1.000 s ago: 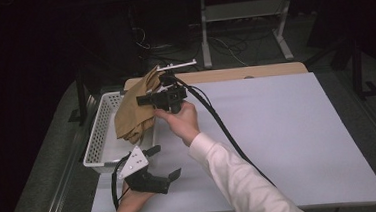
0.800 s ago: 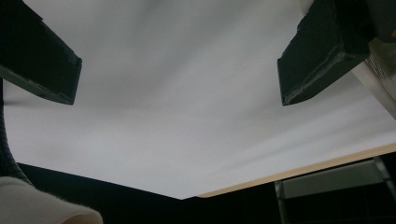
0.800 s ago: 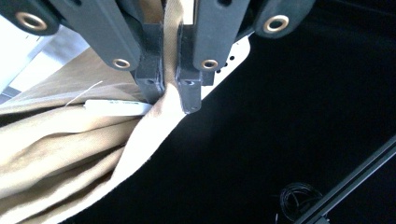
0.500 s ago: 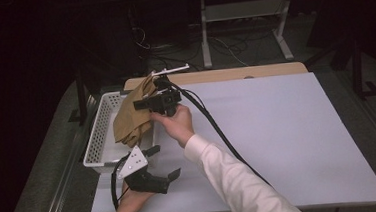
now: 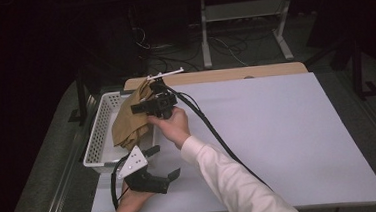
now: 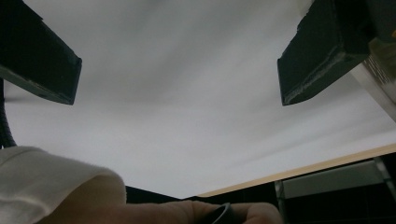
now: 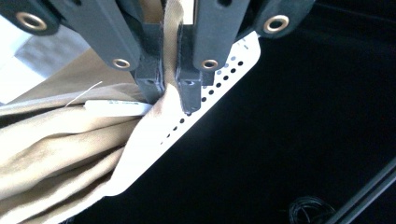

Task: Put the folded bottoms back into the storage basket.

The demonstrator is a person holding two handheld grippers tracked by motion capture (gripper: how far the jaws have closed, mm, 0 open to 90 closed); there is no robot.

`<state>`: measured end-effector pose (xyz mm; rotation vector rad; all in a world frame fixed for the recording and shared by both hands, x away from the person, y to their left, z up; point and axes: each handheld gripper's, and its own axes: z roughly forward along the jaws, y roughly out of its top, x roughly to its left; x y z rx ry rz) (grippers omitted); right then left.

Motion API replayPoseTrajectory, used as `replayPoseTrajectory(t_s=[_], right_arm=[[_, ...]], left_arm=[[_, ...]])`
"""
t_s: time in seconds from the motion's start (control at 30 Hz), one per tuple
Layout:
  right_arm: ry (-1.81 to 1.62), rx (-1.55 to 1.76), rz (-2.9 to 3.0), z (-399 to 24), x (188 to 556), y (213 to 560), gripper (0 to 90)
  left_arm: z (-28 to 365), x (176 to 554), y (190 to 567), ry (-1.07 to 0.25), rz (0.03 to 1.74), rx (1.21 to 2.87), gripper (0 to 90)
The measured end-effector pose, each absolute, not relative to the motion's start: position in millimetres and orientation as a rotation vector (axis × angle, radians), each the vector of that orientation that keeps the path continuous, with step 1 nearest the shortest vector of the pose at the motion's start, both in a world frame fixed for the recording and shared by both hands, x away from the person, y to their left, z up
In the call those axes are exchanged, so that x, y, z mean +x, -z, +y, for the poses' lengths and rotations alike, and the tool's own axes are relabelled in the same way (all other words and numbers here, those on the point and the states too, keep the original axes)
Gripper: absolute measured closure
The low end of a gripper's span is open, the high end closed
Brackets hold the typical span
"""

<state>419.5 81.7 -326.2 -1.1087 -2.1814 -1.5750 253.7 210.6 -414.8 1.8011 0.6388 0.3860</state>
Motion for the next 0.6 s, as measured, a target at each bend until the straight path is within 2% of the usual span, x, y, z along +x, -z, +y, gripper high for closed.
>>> replayPoseTrajectory(t_s=[0.6], right_arm=[[1.483, -1.131, -2.238, 96, 428, 342, 82.9]], left_arm=[[211, 253, 415, -0.388, 0.641, 1.797, 0.1]])
